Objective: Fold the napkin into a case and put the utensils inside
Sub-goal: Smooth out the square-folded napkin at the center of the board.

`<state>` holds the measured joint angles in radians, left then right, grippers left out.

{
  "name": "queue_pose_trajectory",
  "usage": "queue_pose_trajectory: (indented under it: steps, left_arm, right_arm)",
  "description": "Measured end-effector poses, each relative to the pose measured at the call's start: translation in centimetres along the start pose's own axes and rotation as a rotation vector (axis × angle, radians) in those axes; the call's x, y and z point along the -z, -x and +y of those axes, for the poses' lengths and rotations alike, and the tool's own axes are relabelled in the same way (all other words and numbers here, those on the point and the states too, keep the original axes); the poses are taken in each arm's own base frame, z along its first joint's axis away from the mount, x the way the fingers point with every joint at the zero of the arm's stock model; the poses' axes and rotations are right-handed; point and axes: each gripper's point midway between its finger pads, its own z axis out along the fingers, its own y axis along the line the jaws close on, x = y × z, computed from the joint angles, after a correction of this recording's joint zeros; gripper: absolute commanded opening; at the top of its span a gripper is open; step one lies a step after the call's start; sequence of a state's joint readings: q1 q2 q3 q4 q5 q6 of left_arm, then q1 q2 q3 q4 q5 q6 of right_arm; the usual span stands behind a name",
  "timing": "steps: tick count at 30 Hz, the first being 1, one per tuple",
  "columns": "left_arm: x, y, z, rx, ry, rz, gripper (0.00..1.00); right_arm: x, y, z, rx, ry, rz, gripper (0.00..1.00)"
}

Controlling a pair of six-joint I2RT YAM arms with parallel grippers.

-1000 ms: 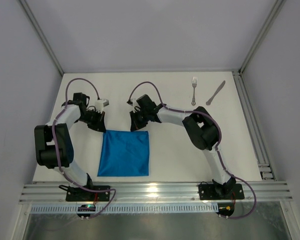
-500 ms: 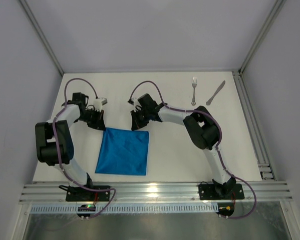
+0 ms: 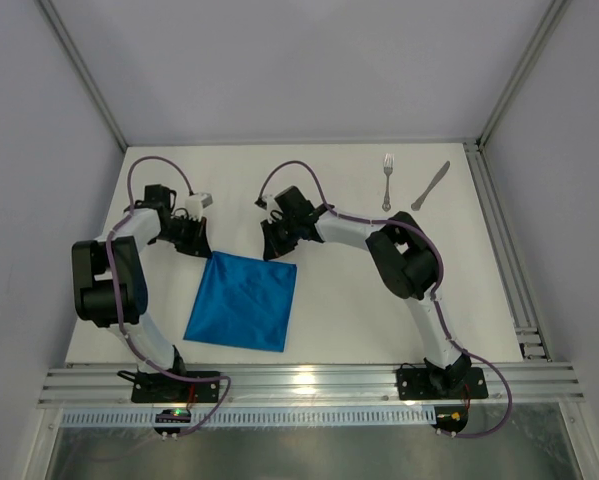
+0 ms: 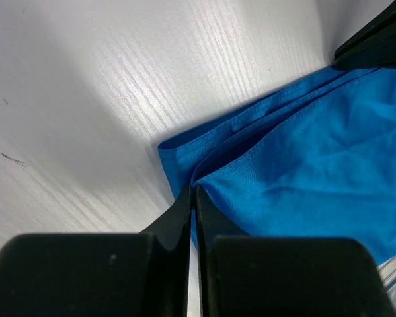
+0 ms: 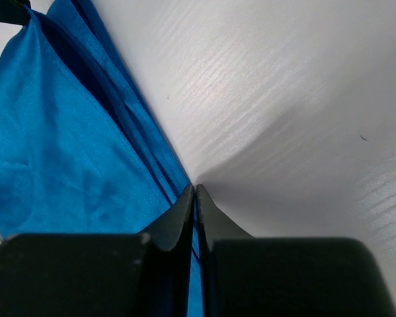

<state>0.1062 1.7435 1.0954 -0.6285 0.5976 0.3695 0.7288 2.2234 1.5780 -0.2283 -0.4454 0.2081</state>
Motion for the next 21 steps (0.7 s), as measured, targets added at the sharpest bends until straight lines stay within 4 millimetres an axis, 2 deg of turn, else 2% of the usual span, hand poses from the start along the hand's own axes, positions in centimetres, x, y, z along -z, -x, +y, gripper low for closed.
queue_pose_trajectory:
  steps: [3, 4, 7, 14, 17, 21]
  left_arm:
    - [-0.2, -0.1, 0.1, 0.006, -0.001, 0.003, 0.00]
    - [-0.3, -0.1, 0.2, 0.007, -0.001, 0.003, 0.00]
    - [-0.3, 0.0, 0.2, 0.007, 0.000, 0.000, 0.00]
    - [-0.5, 0.1, 0.3, 0.024, 0.002, -0.003, 0.00]
    - [-0.7, 0.1, 0.5, 0.025, 0.003, -0.004, 0.00]
    - [-0.8, 0.1, 0.5, 0.025, 0.004, -0.005, 0.00]
  right_arm:
    - [0.3, 0.2, -0.4, -0.009, -0.026, 0.005, 0.27]
    - [0.5, 0.4, -0.7, -0.014, -0.038, 0.002, 0.37]
    - [1.6, 1.2, -1.5, -0.037, -0.077, -0.018, 0.53]
    - [6.9, 2.7, -3.5, -0.081, -0.195, -0.096, 0.61]
    - [7.8, 1.0, -3.4, -0.098, -0.201, -0.083, 0.62]
    - [7.0, -3.0, -3.8, -0.145, -0.201, -0.006, 0.63]
